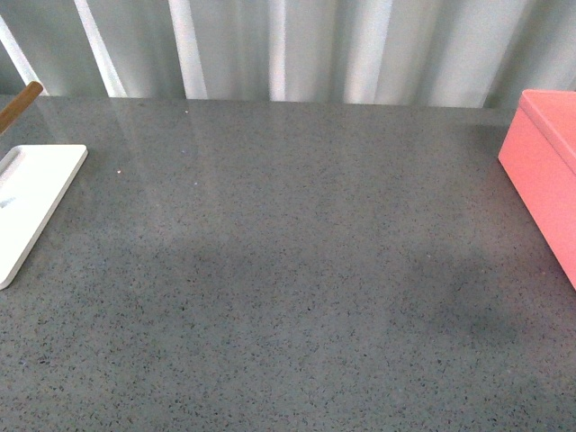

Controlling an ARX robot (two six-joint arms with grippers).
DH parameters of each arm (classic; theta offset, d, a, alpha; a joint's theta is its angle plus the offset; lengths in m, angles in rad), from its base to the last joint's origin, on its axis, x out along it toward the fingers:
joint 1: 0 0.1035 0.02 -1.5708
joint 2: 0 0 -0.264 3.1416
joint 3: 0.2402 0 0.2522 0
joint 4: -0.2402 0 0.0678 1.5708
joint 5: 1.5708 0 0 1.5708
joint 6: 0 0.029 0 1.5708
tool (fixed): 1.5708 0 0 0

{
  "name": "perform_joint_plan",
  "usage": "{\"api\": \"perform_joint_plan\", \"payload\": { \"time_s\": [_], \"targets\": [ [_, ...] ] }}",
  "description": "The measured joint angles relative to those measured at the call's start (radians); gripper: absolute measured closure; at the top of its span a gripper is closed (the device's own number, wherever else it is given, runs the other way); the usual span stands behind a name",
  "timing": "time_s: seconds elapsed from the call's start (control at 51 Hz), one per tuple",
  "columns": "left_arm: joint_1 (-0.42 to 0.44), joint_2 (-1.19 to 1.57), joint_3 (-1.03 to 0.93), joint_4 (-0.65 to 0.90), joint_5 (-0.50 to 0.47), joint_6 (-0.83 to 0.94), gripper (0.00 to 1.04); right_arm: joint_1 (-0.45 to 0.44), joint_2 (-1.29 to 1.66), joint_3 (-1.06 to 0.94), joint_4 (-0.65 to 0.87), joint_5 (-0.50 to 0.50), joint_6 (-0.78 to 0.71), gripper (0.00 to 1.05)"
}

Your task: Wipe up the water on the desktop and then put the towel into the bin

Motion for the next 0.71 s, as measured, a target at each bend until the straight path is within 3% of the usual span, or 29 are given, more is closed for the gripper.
{"api": "perform_joint_plan", "payload": {
  "time_s": [0.334, 0.491, 0.707],
  "targets": [
    [-0.129, -0.169, 0.020, 0.037, 0.142, -0.093, 1.01, 0.000, 0.000, 0.000, 0.000, 0.000, 0.000, 0.07],
    [-0.242, -0.222, -0.071, 0.165, 0.263, -0.144, 1.01, 0.000, 0.000, 0.000, 0.000, 0.000, 0.000, 0.07],
    [-0.296, -0.197, -0.297, 0.377, 0.367, -0.213, 1.01, 0.000, 0.000, 0.000, 0.000, -0.001, 0.000, 0.07]
  ]
}}
